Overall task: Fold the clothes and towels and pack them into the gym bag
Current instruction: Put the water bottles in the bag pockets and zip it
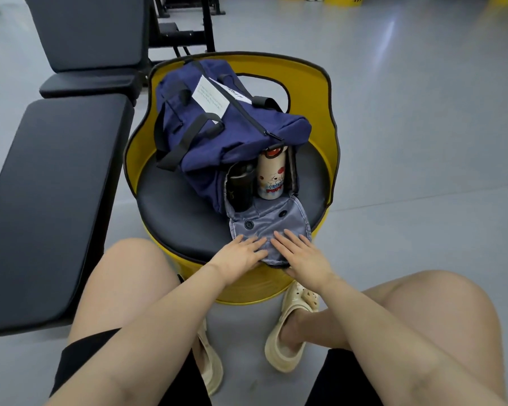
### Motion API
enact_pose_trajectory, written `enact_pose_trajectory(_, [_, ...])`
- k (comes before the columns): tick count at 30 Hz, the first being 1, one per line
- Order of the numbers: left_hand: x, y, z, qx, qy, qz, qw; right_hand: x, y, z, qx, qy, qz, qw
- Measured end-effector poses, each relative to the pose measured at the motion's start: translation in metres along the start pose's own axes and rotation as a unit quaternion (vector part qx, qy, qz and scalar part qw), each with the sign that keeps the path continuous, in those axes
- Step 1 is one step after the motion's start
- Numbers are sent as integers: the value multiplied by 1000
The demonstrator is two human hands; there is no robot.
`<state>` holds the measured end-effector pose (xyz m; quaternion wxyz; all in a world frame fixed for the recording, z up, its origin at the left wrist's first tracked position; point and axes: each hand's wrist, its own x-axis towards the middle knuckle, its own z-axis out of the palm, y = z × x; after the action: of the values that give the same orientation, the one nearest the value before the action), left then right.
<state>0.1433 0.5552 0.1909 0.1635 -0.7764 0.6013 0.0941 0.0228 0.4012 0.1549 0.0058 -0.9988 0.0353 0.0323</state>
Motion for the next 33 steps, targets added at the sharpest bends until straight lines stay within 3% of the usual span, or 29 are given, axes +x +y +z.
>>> enact_pose_trajectory(6, [-21,3,-30,-189,106,-60,974,-13,14,-29,64,30,55,996])
enact_pose_trajectory(15, [-40,-11,-70,-299,137,-168,929,-13,21,-78,137,175,126,967])
enact_pose_trajectory(18, [-43,-20,-86,-308,173,-190,916,-4,23,-95,147,255,99,951])
enact_pose_trajectory(22, [-39,-25,-105,-226,209,-182,934,7,22,-118,149,299,88,938])
enact_pose_trajectory(24, [-34,-28,-113,-127,280,-125,943,16,23,-124,154,311,89,934])
enact_pose_trajectory(27, [-18,-36,-120,14,364,-32,931,29,23,-128,163,320,96,928])
enact_pose_trajectory(30, [-4,-46,-136,79,317,-33,944,42,23,-130,169,330,95,924])
enact_pose_trajectory(33, [7,-64,-152,51,329,-82,939,53,27,-135,178,326,90,924])
